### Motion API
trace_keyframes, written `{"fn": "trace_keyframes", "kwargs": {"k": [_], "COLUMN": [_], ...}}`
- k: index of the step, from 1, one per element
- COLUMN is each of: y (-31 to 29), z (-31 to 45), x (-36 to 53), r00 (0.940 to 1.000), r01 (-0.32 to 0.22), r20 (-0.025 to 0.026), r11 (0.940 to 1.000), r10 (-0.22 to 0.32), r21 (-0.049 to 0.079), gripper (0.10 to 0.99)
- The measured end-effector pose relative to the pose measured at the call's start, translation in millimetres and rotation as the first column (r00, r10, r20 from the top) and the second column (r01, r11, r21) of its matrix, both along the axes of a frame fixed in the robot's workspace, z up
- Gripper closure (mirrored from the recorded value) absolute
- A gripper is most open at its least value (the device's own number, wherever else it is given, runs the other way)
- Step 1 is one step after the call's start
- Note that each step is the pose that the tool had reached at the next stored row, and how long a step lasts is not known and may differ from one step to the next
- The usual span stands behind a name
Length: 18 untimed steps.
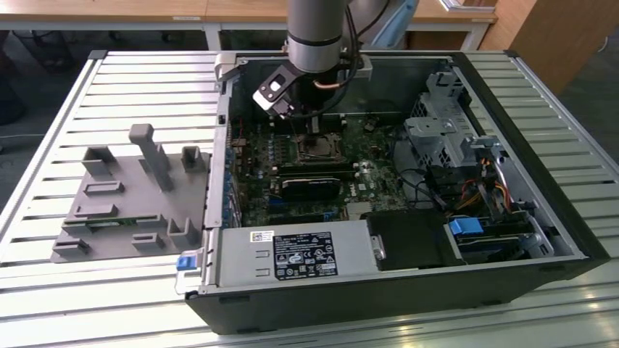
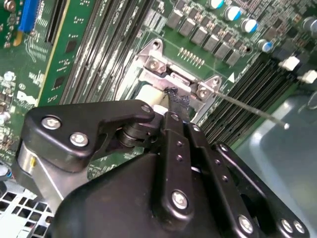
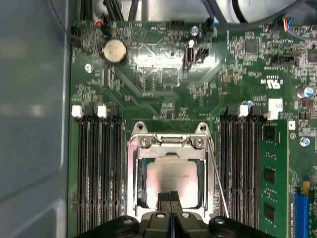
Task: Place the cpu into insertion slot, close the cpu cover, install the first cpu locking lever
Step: 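Place the cpu into insertion slot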
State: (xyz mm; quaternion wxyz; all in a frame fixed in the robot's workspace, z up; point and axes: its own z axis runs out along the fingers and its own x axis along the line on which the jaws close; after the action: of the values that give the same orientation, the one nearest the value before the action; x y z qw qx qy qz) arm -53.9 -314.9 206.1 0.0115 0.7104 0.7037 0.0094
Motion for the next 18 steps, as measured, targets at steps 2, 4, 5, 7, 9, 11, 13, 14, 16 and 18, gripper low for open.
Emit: {"fn": "trace_keyframes", "kwargs": {"k": [2,4,5,7,9,11,13,14,16,18], "y": [0.0,0.0,0.0,0.0,-0.1,0.0,0.1,0.2,0.4,0.3], "z": [-1.5,-3.0,-3.7,-5.4,-6.5,-7.1,-7.3,-7.4,-6.4,-1.4], "x": [-1.3,-1.4,-1.4,-1.5,-1.3,0.1,2.3,2.9,3.6,3.7], "r00": [1.0,1.0,1.0,1.0,1.0,1.0,1.0,1.0,1.0,1.0], "r01": [-0.001,-0.003,-0.004,-0.005,-0.006,-0.005,-0.006,-0.006,-0.006,-0.006], "r20": [0.0001,0.0002,0.0002,0.0003,0.0,-0.0002,0.0002,0.0003,0.0017,0.0007], "r11": [1.0,1.0,1.0,1.0,1.0,1.0,1.0,1.0,1.0,1.0], "r10": [0.001,0.003,0.004,0.005,0.006,0.005,0.006,0.006,0.006,0.006], "r21": [0.0,0.0,-0.001,-0.001,-0.002,-0.002,-0.002,-0.002,0.0,-0.001], "gripper": [0.98,0.98,0.98,0.98,0.98,0.98,0.98,0.98,0.98,0.98]}}
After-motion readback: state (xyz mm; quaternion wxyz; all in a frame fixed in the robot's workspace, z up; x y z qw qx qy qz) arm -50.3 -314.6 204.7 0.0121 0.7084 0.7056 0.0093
